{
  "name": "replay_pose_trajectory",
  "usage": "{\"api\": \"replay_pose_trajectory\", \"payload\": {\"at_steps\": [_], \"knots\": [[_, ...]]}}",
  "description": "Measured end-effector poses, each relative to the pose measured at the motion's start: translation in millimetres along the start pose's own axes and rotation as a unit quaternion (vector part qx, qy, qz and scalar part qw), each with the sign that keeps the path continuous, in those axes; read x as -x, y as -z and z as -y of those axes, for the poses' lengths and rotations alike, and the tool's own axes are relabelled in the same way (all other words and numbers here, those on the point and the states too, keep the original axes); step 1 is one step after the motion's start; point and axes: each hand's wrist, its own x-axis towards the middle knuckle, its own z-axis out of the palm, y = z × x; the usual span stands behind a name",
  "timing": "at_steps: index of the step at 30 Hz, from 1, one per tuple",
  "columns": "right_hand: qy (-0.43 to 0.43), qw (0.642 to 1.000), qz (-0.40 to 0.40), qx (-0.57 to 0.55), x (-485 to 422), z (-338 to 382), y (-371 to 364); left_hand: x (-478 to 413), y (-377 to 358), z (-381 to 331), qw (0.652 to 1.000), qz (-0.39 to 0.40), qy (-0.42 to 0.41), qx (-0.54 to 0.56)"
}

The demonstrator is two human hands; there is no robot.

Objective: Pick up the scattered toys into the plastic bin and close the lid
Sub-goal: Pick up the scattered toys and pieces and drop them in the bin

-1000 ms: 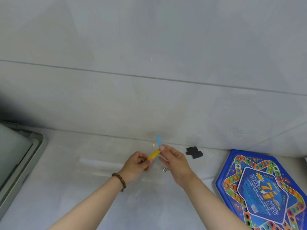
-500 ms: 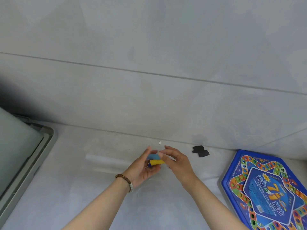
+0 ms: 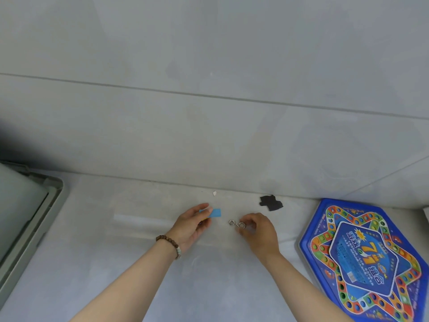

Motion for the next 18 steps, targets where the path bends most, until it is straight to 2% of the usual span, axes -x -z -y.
{"api": "replay_pose_trajectory", "payload": {"at_steps": [5, 8, 12, 16, 18], "knots": [[-0.023, 0.999, 0.023, 0.025, 1.9, -2.2, 9.5, -5.1, -8.9, 0.6, 1.0, 0.008, -0.006, -0.003], [-0.061, 0.991, -0.001, -0.122, 0.1, -4.8, 13.7, -5.3, -11.7, 0.1, 1.0, 0.011, -0.004, -0.001], [-0.115, 0.947, -0.049, -0.295, 1.7, -4.7, 24.1, -6.2, -15.8, 1.6, 1.0, 0.005, -0.002, -0.013], [-0.08, 0.932, -0.144, -0.322, -6.8, -7.4, 44.4, -7.8, -24.8, 2.9, 1.0, 0.005, -0.005, -0.027], [-0.108, 0.917, -0.161, -0.348, -15.5, -9.1, 54.8, -9.3, -27.8, 3.4, 0.999, 0.007, -0.006, -0.034]]}}
